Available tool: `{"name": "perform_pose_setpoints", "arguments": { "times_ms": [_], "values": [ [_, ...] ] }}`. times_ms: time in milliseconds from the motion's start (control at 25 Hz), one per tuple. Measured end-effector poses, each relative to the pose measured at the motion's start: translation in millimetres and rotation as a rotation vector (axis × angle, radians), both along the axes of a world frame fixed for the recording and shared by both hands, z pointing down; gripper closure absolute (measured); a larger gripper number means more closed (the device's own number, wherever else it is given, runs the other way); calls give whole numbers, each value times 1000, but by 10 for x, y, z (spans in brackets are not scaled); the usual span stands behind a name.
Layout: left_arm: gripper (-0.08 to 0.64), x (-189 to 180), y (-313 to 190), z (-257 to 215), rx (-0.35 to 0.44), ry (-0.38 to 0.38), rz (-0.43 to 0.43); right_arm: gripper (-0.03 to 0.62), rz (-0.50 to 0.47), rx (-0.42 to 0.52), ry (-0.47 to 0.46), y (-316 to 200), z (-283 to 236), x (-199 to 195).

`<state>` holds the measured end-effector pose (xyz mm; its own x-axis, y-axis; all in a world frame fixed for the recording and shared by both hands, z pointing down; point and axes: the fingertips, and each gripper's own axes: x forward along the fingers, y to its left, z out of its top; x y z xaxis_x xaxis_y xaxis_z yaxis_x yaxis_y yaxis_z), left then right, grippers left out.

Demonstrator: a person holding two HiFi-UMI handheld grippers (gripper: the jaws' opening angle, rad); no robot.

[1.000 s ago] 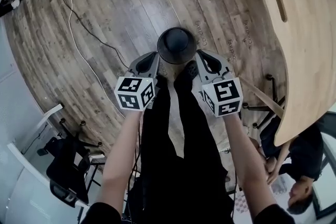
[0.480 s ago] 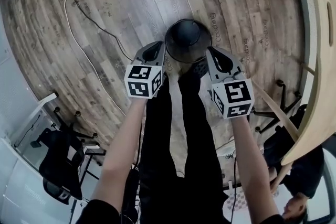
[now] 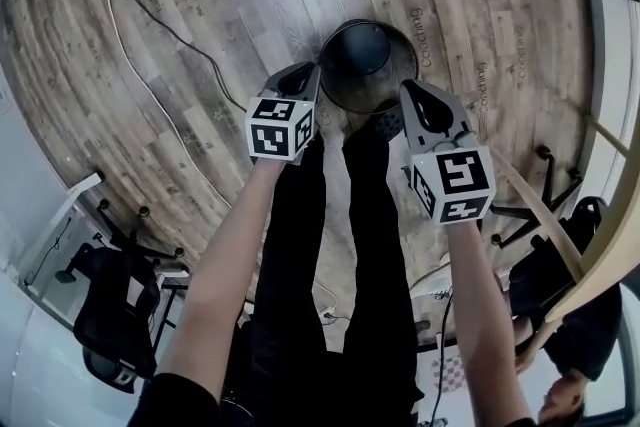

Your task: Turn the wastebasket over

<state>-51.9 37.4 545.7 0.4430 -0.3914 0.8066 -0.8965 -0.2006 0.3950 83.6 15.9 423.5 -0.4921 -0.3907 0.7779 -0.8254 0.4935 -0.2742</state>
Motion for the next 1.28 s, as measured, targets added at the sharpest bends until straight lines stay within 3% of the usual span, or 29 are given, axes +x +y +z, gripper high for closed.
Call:
{"name": "perform_pose_setpoints", "arguments": {
  "times_ms": [160, 240, 480, 840, 1040, 1160, 1280],
  "values": [
    [538, 2, 48, 255, -38, 6, 27, 558, 6, -22, -11, 53, 146, -73],
    [435, 22, 69, 381, -65, 25, 32, 558, -3, -34, -15, 71, 221, -120],
    [399, 34, 117, 691, -115, 39, 25, 558, -21, -44, -9, 58, 386, -196],
    [424, 50, 133, 1080, -160, 4, 31, 558, -40, -46, 14, 7, 540, -127],
    [509, 98, 118, 1134, -144, 1, 34, 558, -18, -55, 12, 27, 629, -64],
    [517, 89, 101, 1126, -140, 20, -4, 558, -18, -65, 17, 64, 692, -53],
    [518, 57, 122, 1127, -136, -8, -3, 558, -27, -75, 17, 99, 714, -84]
  ]
}}
